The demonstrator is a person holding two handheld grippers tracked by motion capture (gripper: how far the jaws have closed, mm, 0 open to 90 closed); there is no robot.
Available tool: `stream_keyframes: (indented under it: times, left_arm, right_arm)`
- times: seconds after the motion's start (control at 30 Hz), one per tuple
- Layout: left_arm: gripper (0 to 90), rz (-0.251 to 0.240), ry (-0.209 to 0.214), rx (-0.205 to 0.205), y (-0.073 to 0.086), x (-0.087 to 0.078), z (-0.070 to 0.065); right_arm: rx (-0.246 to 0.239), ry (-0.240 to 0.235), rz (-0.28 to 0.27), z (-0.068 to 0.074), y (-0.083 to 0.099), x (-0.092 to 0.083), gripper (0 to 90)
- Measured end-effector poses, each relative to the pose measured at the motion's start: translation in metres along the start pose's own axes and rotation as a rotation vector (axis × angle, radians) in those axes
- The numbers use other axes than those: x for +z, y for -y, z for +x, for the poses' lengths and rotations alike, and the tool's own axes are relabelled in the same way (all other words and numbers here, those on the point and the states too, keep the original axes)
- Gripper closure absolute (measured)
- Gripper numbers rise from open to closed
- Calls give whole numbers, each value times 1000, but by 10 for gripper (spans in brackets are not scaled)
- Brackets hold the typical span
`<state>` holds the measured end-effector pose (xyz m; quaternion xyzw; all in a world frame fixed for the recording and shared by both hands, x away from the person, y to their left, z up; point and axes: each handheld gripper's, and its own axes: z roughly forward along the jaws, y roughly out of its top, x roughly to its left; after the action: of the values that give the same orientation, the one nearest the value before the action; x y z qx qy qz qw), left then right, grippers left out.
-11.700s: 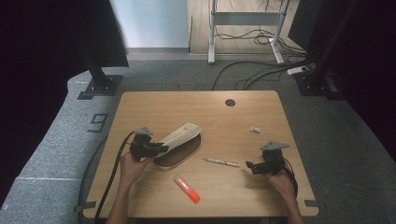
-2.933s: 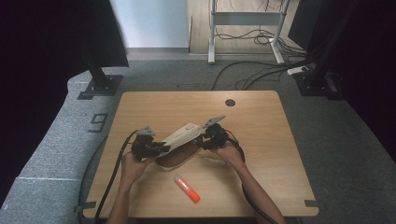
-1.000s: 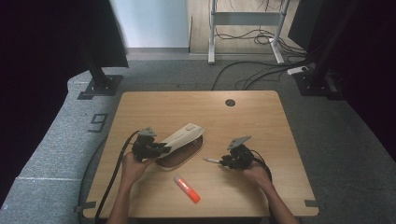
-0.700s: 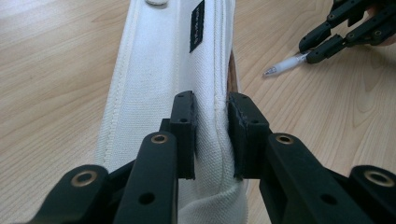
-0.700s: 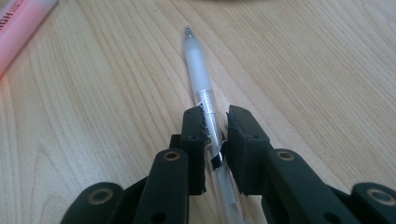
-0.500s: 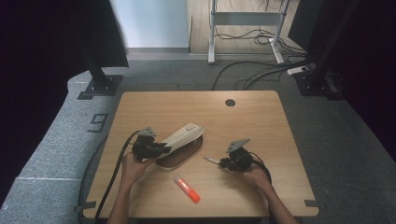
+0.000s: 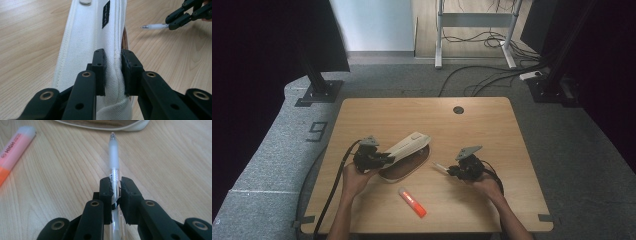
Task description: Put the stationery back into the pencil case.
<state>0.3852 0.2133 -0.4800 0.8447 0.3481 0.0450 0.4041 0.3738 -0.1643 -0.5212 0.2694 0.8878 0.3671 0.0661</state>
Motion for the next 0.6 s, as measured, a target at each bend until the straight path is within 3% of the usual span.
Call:
stream_keyframes:
  times: [0.3,0.6]
  left_arm:
    - [749,-10,-5,-3,0,-1,0]
    - [753,-18,-10,-2,-1,-1,-1]
  right_arm:
    - [-11,-9,-12,1,-17,-2,782]
    - [-31,-23,-1,4,-37,10,782]
